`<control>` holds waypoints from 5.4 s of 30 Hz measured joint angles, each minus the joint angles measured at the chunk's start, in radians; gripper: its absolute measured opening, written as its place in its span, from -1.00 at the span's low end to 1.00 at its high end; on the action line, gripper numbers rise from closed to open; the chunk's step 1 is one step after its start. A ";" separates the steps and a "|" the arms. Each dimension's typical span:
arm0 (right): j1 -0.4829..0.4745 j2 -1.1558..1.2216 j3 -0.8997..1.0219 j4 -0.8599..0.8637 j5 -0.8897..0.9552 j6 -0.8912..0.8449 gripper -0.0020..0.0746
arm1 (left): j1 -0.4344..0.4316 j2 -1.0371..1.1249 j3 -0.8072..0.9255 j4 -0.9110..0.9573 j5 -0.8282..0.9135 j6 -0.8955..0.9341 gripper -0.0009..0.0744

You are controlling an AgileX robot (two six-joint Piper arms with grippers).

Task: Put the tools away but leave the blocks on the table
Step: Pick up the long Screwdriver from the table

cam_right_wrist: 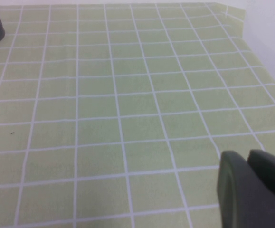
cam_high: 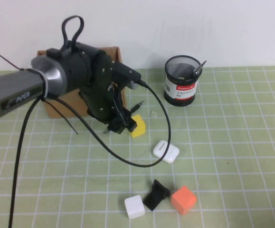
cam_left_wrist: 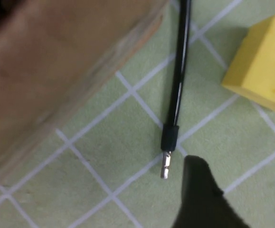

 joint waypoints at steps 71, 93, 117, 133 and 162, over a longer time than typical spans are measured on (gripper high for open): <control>0.000 0.000 0.000 0.000 0.000 0.001 -0.96 | 0.025 -0.029 0.001 -0.044 0.037 0.161 -0.91; 0.000 0.000 0.000 0.000 0.000 -0.001 -0.96 | 0.110 0.060 0.001 -0.200 -0.030 0.147 -0.91; 0.000 0.000 0.000 0.000 0.000 -0.001 -0.96 | 0.111 0.120 -0.019 -0.160 -0.140 0.111 -0.14; 0.000 0.000 0.000 0.000 0.000 -0.001 -0.96 | 0.114 0.162 -0.044 -0.188 -0.080 0.123 -0.29; 0.000 0.000 0.000 0.000 0.000 -0.001 -0.96 | 0.120 -0.005 0.002 -0.408 0.171 0.374 -0.98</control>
